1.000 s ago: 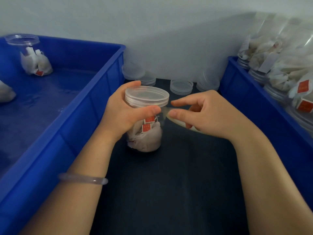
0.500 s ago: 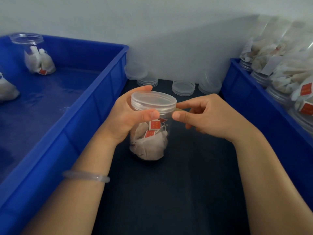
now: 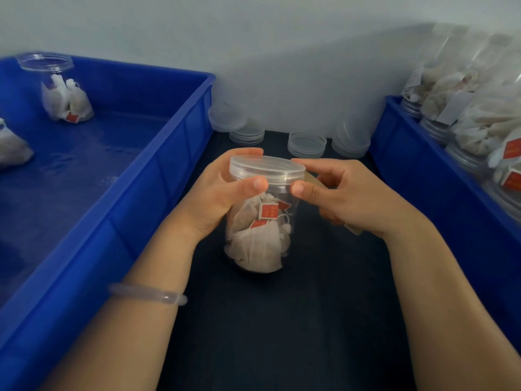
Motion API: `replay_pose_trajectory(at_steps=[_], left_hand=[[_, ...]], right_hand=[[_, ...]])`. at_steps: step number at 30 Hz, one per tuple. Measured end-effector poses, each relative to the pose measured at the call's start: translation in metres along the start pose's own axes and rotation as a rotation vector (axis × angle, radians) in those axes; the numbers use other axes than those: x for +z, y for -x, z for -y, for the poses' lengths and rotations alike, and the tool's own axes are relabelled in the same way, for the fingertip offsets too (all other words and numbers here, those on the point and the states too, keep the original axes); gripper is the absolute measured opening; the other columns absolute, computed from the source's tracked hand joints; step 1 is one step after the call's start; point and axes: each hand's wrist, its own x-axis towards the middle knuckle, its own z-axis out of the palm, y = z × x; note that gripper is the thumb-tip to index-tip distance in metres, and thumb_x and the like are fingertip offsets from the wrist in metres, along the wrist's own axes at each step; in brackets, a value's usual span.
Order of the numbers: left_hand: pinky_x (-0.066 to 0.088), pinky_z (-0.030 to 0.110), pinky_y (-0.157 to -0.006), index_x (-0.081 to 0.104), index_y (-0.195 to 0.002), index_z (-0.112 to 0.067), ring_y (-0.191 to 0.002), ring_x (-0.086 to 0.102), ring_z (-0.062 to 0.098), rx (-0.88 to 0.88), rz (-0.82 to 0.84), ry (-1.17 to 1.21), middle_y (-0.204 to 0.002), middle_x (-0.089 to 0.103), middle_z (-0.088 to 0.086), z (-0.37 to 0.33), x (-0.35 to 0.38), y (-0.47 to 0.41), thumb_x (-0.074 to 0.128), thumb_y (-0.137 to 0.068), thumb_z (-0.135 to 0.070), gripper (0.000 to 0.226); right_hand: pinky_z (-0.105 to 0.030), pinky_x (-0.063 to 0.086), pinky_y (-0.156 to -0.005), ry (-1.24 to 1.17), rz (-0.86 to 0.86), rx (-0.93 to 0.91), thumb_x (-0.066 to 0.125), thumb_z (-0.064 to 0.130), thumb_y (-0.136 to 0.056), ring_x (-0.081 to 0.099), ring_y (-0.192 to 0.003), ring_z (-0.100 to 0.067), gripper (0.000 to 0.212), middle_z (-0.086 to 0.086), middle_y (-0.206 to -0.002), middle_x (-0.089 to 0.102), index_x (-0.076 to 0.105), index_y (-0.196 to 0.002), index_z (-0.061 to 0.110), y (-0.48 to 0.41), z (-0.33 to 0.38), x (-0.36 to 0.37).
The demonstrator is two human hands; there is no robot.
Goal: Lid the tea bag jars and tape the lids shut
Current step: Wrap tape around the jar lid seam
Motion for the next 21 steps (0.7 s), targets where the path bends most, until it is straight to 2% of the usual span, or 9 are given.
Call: replay_pose_trajectory(at_steps=[2,4,6,9,11,12,16,18,21], left_hand=[[0.050,0.019,-0.087,0.045,-0.137,-0.018,-0.113,0.060,0.005,0.024,-0.041,-0.090,-0.121,0.063,-0.006,-0.005,-0.001,0.000,0.087,-0.038,-0.059,0.115],[0.048,0.011,-0.085,0.031,-0.147,-0.018,-0.112,0.056,-0.005,0.053,-0.077,-0.181,-0.123,0.058,-0.015,-0.010,-0.003,0.000,0.087,-0.044,-0.052,0.122],[0.048,0.009,-0.084,0.023,-0.150,-0.022,-0.113,0.055,-0.005,0.064,-0.083,-0.281,-0.127,0.053,-0.018,-0.015,0.001,0.001,0.086,-0.042,-0.060,0.131],[0.041,-0.003,-0.074,0.025,-0.147,-0.026,-0.113,0.048,-0.001,0.093,-0.194,-0.402,-0.130,0.044,-0.015,-0.015,0.015,0.000,0.080,-0.030,-0.068,0.137],[0.035,-0.008,-0.073,0.031,-0.144,-0.026,-0.107,0.048,-0.004,0.126,-0.269,-0.418,-0.125,0.045,-0.016,-0.012,0.020,-0.002,0.073,-0.027,-0.068,0.131],[0.035,-0.008,-0.072,0.033,-0.142,-0.027,-0.104,0.049,-0.008,0.135,-0.285,-0.419,-0.122,0.047,-0.018,-0.011,0.021,-0.003,0.071,-0.027,-0.069,0.128],[0.038,-0.005,-0.072,0.040,-0.138,-0.025,-0.094,0.049,-0.025,0.164,-0.303,-0.391,-0.109,0.052,-0.023,-0.009,0.015,-0.003,0.070,-0.035,-0.069,0.115],[0.042,-0.001,-0.076,0.042,-0.138,-0.023,-0.099,0.052,-0.019,0.168,-0.297,-0.354,-0.112,0.055,-0.021,-0.008,0.012,-0.002,0.073,-0.039,-0.063,0.111],[0.046,0.004,-0.080,0.043,-0.138,-0.022,-0.106,0.055,-0.009,0.167,-0.283,-0.333,-0.118,0.056,-0.018,-0.005,0.007,0.000,0.085,-0.046,-0.058,0.107]], right_hand=[[-0.014,0.035,-0.043,0.050,-0.016,-0.015,0.063,0.056,-0.064,0.038,-0.046,-0.001,0.021,0.009,-0.057,0.055,0.060,-0.082,0.067,0.001,0.000,-0.003],[-0.008,0.034,-0.043,0.089,-0.049,-0.026,0.065,0.054,-0.069,0.042,-0.043,0.001,0.022,0.019,-0.049,0.053,0.061,-0.089,0.060,0.001,0.000,-0.004],[-0.005,0.033,-0.044,0.159,-0.085,-0.040,0.066,0.053,-0.075,0.048,-0.045,0.008,0.027,0.027,-0.045,0.051,0.061,-0.102,0.054,-0.001,0.000,-0.002],[-0.010,0.039,-0.054,0.300,-0.046,-0.033,0.067,0.055,-0.071,0.055,-0.061,0.006,0.044,0.024,-0.066,0.062,0.063,-0.114,0.048,-0.004,0.002,0.000],[-0.025,0.049,-0.066,0.361,0.013,-0.011,0.071,0.044,-0.072,0.060,-0.074,-0.004,0.050,0.013,-0.086,0.067,0.058,-0.119,0.047,-0.004,0.003,0.000],[-0.029,0.051,-0.066,0.364,0.034,-0.007,0.071,0.041,-0.073,0.061,-0.073,-0.008,0.051,0.008,-0.087,0.066,0.056,-0.121,0.048,-0.003,0.004,-0.001],[-0.018,0.048,-0.046,0.224,0.027,-0.012,0.064,0.058,-0.067,0.057,-0.046,-0.009,0.034,-0.006,-0.070,0.063,0.056,-0.100,0.066,0.003,0.008,-0.005],[-0.015,0.043,-0.043,0.210,-0.025,-0.007,0.061,0.063,-0.067,0.051,-0.042,-0.008,0.022,-0.010,-0.068,0.063,0.056,-0.087,0.070,0.002,0.008,-0.006],[-0.013,0.042,-0.044,0.205,-0.055,-0.011,0.060,0.056,-0.072,0.049,-0.043,-0.007,0.016,-0.007,-0.071,0.067,0.058,-0.085,0.065,0.000,0.005,-0.004]])
